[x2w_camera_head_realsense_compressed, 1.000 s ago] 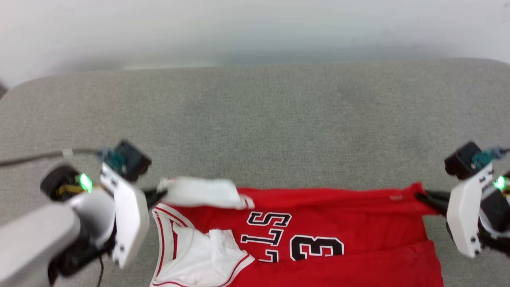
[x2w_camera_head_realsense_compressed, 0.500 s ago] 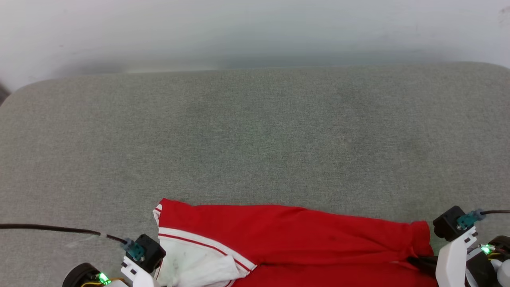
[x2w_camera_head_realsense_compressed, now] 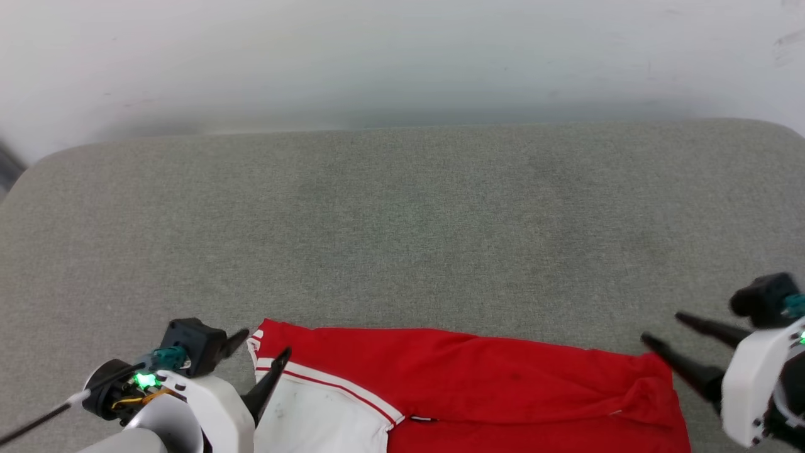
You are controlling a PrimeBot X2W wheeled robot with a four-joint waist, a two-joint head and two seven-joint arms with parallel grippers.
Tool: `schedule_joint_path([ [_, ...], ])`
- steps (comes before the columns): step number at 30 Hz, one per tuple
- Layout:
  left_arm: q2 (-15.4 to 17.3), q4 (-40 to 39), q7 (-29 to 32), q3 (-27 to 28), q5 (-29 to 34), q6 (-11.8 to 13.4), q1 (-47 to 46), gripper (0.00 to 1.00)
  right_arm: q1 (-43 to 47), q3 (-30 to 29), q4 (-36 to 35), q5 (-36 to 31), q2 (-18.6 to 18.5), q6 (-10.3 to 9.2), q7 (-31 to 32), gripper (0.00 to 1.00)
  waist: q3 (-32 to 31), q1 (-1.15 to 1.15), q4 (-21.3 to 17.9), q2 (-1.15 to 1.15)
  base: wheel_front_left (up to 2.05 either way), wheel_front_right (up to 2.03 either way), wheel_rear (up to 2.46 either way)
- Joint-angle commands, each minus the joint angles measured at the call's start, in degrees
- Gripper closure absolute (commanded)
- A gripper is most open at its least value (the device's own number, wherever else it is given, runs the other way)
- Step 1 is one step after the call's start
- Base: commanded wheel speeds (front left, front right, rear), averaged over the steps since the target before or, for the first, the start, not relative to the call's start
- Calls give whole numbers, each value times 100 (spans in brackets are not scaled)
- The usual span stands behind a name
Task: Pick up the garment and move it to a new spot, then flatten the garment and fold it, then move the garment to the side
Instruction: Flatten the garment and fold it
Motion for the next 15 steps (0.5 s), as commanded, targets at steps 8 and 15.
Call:
schedule_joint_path([
  [8, -465, 225, -1346, 772, 394, 1165, 523, 0, 717, -1943, 356, -513, 538, -4, -436, 0, 93, 0, 6, 0, 0, 0, 0],
  [15, -1170, 136, -1403, 2079, 1504, 1700, 1370, 0, 1445, -2807, 648, -584, 1355, -4, -60, 0, 205, 0, 94, 0, 0, 0, 0],
])
